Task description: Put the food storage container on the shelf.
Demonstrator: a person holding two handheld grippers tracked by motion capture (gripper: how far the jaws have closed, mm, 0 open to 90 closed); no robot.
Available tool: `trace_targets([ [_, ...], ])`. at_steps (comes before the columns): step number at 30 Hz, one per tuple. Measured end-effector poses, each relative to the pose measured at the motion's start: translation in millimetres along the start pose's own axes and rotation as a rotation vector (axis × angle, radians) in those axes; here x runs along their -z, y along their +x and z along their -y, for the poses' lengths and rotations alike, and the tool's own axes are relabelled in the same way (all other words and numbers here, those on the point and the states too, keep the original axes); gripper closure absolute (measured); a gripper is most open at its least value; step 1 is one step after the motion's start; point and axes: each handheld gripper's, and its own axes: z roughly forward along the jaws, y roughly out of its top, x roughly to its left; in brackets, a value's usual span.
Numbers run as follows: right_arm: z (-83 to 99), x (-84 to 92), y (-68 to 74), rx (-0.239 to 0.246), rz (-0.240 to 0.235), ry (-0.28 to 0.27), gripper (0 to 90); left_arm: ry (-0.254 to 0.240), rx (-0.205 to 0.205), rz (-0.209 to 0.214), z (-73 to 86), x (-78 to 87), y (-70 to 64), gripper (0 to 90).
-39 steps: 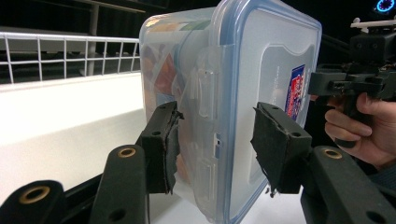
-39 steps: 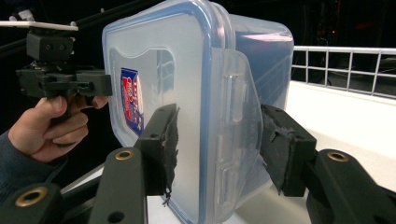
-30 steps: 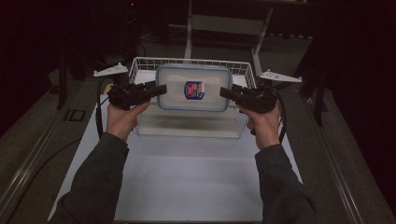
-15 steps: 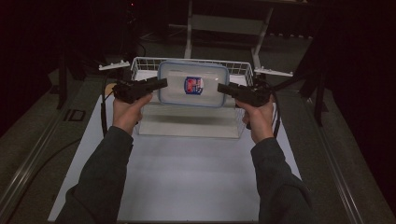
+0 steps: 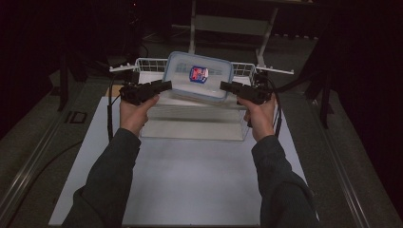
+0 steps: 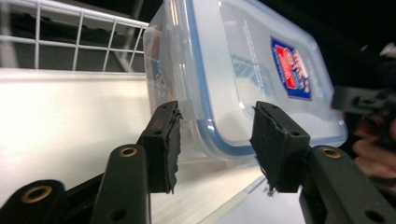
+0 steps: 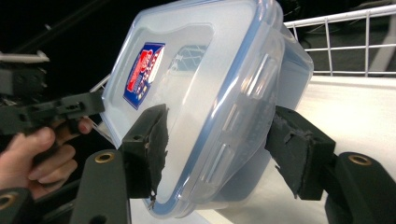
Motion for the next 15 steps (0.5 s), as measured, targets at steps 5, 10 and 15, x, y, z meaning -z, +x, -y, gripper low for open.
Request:
trace_targets([
  [5, -4.1, -3.0, -6.4, -0.033, -0.015, 0.010, 38.2, -0.012, 0.014, -0.011, -1.0, -1.6, -0.8, 52.2],
  [10, -6.5, -4.8, -2.9, -0.016, 0.052, -0.005, 35.7, -0.048, 0.028, -0.032, -2.1, -4.0, -2.7, 52.3],
  [15, -7.2, -8.0, -1.9, 0.007, 0.133, -0.011, 29.8, -0.085, 0.041, -0.037, -3.6, -3.6, -2.6, 52.5],
])
